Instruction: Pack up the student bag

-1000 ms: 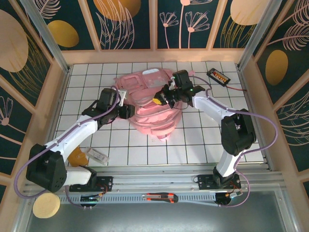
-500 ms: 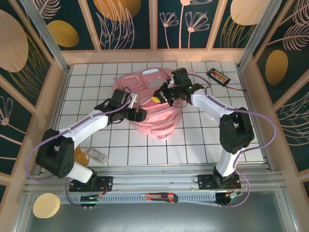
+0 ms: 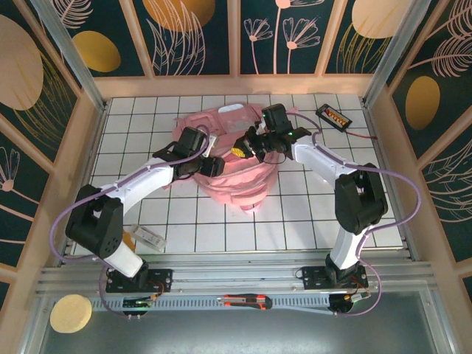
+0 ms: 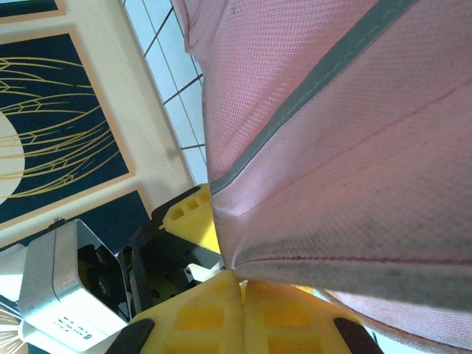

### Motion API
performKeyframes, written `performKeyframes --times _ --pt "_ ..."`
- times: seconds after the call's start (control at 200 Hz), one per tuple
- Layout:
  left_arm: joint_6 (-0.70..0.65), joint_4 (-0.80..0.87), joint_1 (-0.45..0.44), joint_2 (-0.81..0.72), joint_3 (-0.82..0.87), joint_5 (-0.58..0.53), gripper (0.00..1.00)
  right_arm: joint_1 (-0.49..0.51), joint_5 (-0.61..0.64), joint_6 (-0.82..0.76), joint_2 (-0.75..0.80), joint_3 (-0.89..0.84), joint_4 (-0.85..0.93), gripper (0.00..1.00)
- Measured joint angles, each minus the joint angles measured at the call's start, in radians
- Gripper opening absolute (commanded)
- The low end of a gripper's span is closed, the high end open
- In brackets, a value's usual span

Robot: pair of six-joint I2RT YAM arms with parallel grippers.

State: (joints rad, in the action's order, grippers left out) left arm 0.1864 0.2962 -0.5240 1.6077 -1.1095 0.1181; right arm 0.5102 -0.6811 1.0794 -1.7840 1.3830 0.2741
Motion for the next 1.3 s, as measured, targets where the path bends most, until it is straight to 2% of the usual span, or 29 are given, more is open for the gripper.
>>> performKeyframes --times 0.18,0.48,0.781,0.876,0.981,1.046,1.296 --pt "-0.002 0.001 -0.003 0.006 0.001 -0.003 0.58 0.0 0.0 0.0 -0.003 0.0 0.0 0.0" --pt "-0.012 -0.009 -0.008 -0.01 0.045 -0.002 0.64 0.0 -0.001 0.003 -0.007 0.0 0.0 0.0" --pt "-0.025 -0.016 -0.01 -0.052 0.1 0.012 0.53 0.0 -0.001 0.003 -0.01 0.0 0.0 0.0" --pt "-0.029 -0.016 -0.011 -0.052 0.101 0.014 0.43 0.002 0.0 0.003 -0.011 0.0 0.0 0.0" --pt "-0.033 -0.016 -0.012 -0.051 0.101 0.025 0.2 0.003 0.0 0.003 -0.011 0.0 0.0 0.0" --pt "-0.035 -0.016 -0.012 -0.046 0.101 0.031 0.0 0.003 0.0 0.003 -0.011 0.0 0.0 0.0" --pt "-0.053 -0.011 -0.016 -0.035 0.101 0.0 0.0 0.004 0.007 -0.003 -0.011 0.0 0.012 0.0"
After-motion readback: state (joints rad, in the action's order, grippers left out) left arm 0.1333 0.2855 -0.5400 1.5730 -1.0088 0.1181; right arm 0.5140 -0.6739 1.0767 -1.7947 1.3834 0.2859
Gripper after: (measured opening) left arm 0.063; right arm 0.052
